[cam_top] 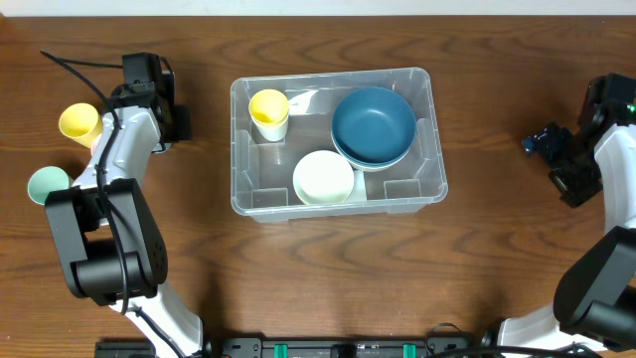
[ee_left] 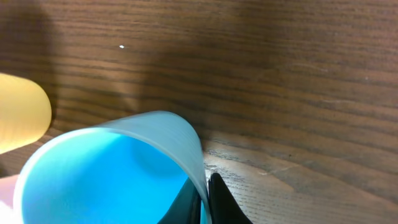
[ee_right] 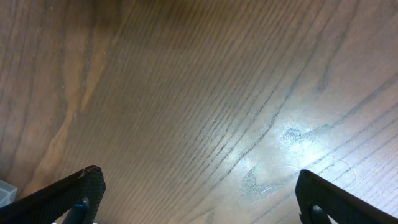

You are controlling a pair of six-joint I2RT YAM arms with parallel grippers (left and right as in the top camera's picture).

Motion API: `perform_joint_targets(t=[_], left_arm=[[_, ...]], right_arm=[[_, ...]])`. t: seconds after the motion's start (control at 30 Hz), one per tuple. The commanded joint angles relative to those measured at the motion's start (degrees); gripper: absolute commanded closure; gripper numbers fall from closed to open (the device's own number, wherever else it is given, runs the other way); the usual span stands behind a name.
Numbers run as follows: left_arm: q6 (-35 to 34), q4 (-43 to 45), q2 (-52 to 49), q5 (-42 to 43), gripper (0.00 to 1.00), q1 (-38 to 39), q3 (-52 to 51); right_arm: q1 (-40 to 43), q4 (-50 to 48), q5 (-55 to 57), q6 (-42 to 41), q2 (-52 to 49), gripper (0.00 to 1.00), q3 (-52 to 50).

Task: Pack container
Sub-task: 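Grip the blue cup rim with the left gripper, then carry the blue cup over the bin and lower into yellow cup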

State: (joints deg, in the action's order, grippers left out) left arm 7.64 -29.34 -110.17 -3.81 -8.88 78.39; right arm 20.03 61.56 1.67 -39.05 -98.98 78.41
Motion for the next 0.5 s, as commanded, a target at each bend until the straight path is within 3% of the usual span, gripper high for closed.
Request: perform_joint_targets(t=[0.0,0.27,0.47], left_arm=[[-2.64,-0.42,0.04,-0.24,0.94,0.17,-0.24],[-2.60,-0.52,6.05,-0.26,0.94,3.96,1.38],[-2.60,0.35,16.74,-0.26,0.94,8.50,2.58]], right_arm=[[0.17,-0.04,0.24,-0.76,0.07,0.01,0.20],[0.17,-0.04,0.24,-0.76,0.07,0.01,0.22],[0.17,-0.04,0.24,-0.76,0.07,0.01,0.22]])
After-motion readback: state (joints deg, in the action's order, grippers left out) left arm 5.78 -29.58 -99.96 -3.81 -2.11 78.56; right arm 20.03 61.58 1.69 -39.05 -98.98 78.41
